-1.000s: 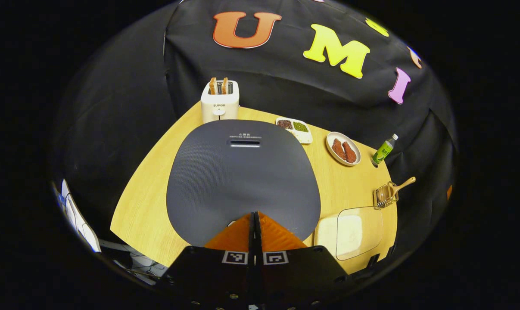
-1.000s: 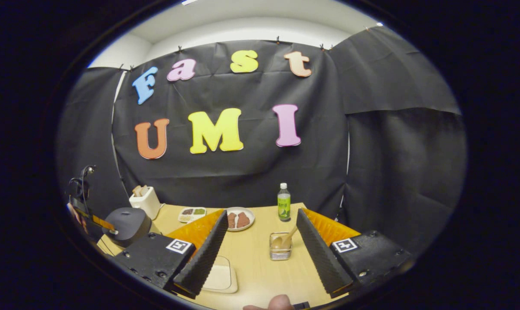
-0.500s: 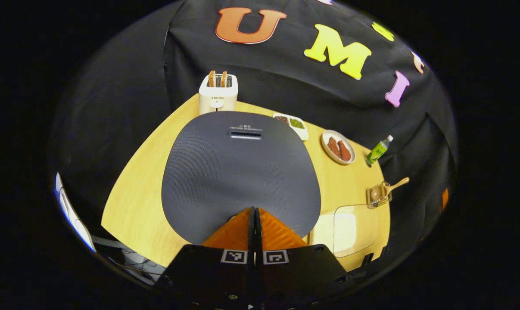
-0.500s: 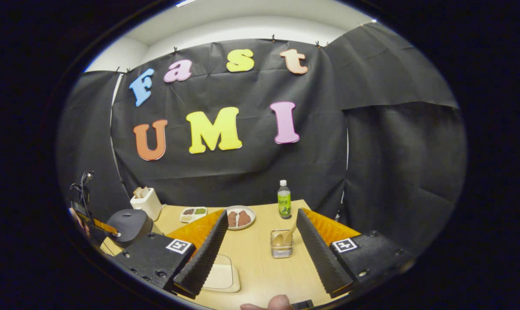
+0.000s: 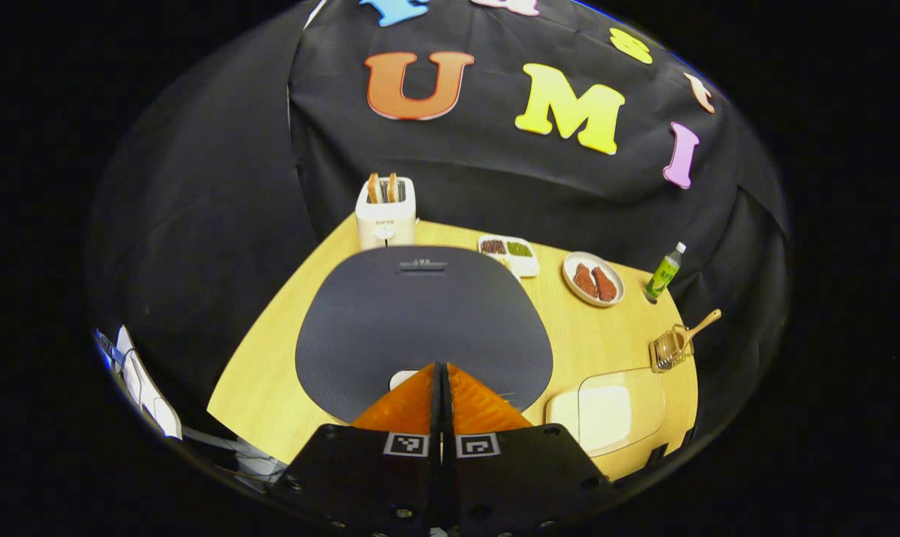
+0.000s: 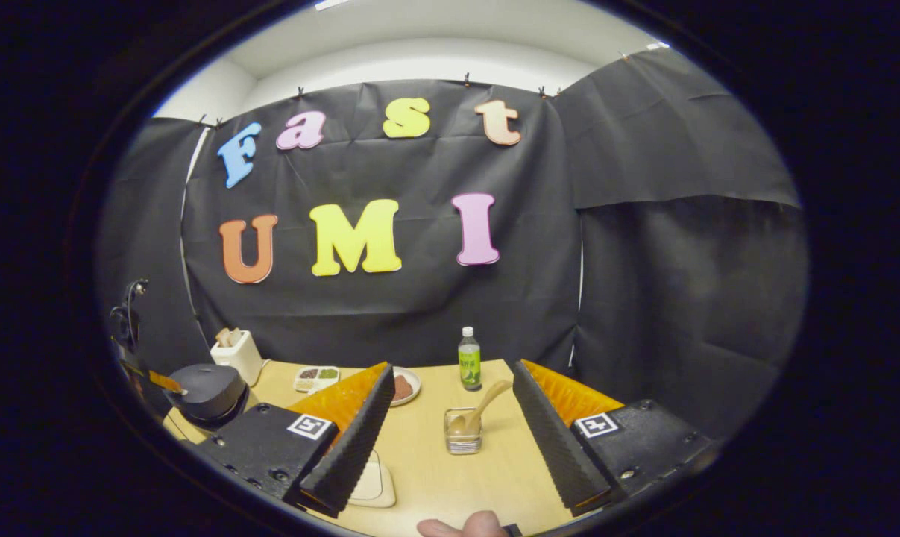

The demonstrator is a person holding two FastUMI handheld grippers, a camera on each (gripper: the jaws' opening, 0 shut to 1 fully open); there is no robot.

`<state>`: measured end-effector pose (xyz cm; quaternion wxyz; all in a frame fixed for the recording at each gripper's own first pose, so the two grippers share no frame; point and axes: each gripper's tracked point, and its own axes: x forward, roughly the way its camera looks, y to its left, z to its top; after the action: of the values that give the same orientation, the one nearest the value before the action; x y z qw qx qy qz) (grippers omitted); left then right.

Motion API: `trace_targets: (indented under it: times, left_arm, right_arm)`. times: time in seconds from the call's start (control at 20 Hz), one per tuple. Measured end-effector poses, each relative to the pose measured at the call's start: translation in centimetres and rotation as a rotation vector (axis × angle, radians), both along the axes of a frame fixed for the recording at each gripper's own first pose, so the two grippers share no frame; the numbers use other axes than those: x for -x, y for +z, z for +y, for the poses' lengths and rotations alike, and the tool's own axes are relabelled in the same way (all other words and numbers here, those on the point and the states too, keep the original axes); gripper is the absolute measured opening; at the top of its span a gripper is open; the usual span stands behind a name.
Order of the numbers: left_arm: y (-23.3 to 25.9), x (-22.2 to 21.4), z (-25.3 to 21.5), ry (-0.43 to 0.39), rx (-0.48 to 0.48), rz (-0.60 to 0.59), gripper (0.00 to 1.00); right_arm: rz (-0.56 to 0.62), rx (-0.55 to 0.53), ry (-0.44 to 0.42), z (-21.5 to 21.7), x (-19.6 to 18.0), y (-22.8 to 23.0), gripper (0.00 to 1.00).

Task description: Close the left gripper, press the button to open the rice cooker; take a wooden spoon from the chopstick holder with the right hand, scoop a spoonful of rice and pour it into the rice cooker, then put the wooden spoon back into the chopstick holder.

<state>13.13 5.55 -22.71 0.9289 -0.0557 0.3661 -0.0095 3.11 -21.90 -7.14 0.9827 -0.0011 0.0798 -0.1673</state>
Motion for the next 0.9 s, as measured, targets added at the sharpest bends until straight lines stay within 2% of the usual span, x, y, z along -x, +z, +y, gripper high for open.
trace_targets:
  times: [0.2, 0.4, 0.6, 0.75, 0.8, 0.9]
  left_arm:
    - [5.2, -1.3, 0.3, 0.055, 0.052, -0.120, 0.01]
    - [9.8, -3.0, -0.5, 0.044, 0.105, -0.242, 0.00]
    - [12.8, -3.7, -1.9, 0.030, 0.158, -0.310, 0.15]
    - [15.2, -3.3, -1.7, 0.059, 0.130, -0.399, 1.00]
    - [15.8, -2.8, -1.6, 0.066, 0.121, -0.422, 0.96]
    - [16.5, -1.6, -1.7, 0.071, 0.094, -0.461, 0.95]
  right_arm:
    - [0.004, -0.038, -0.027, -1.0, 0.7, -0.2, 1.00]
    - [0.004, -0.010, -0.040, -1.6, 1.4, 0.2, 1.00]
    - [0.050, -0.043, 0.019, -0.7, 1.5, -1.3, 1.00]
    - [0.054, -0.083, 0.041, -0.6, 1.5, -1.5, 1.00]
    - [0.050, -0.100, 0.047, -0.7, 1.3, -1.3, 1.00]
    - [0.053, -0.124, 0.050, -1.0, 1.2, -1.6, 1.00]
